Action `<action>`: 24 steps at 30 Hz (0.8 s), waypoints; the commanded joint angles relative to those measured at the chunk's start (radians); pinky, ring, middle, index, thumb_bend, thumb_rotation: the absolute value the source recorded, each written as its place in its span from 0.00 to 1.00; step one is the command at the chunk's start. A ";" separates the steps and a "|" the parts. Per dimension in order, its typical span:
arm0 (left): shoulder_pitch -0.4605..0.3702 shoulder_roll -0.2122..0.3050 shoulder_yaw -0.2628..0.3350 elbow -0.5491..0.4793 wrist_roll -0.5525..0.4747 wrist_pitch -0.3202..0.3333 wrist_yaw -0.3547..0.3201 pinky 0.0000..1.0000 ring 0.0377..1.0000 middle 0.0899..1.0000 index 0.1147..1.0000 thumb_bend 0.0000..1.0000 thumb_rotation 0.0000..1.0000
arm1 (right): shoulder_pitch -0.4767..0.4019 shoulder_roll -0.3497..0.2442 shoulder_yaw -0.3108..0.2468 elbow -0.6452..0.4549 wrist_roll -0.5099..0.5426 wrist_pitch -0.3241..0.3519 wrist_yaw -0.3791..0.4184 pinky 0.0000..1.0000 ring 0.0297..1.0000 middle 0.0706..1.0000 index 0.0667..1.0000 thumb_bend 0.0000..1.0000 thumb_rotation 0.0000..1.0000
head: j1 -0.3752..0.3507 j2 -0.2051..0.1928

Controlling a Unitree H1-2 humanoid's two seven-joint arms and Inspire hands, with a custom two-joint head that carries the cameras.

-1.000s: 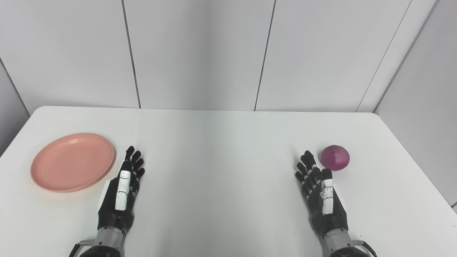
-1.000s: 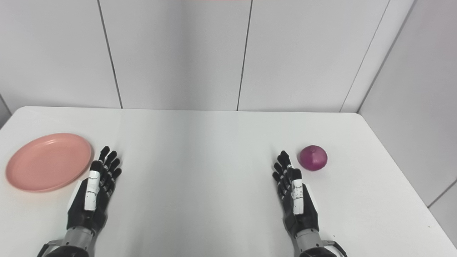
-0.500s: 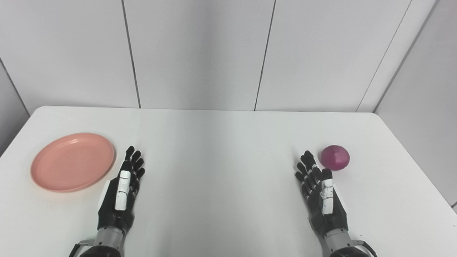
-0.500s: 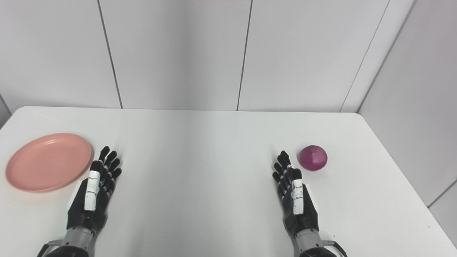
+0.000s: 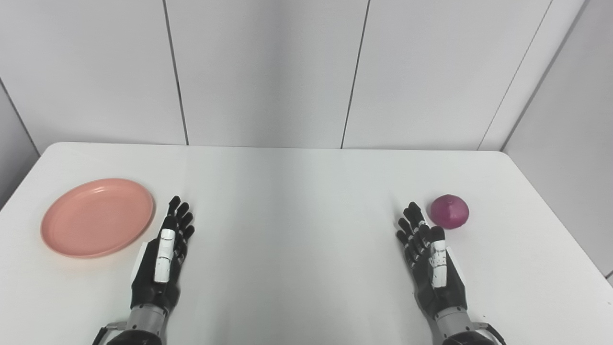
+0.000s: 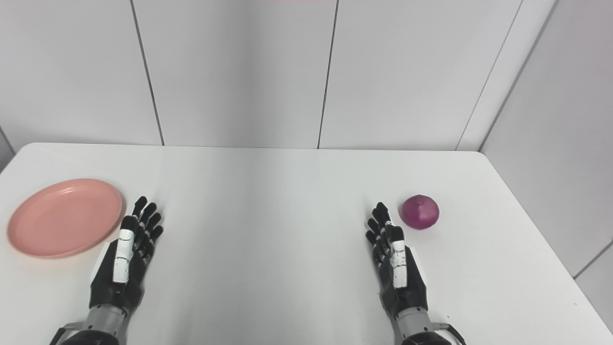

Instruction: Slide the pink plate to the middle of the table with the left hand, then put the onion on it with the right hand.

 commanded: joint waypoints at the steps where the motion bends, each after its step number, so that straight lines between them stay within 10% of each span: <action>1: 0.041 -0.002 -0.008 0.036 0.003 0.030 0.000 1.00 1.00 1.00 1.00 0.73 0.95 | 0.060 0.003 -0.006 0.079 0.008 0.017 0.003 1.00 1.00 1.00 1.00 0.90 0.98 | 0.008 -0.001; 24: 0.037 -0.141 -0.089 0.101 0.135 -0.043 0.104 1.00 1.00 1.00 1.00 0.75 0.93 | 0.045 -0.122 -0.077 0.225 0.114 -0.050 0.148 1.00 1.00 1.00 1.00 0.79 1.00 | 0.349 -0.090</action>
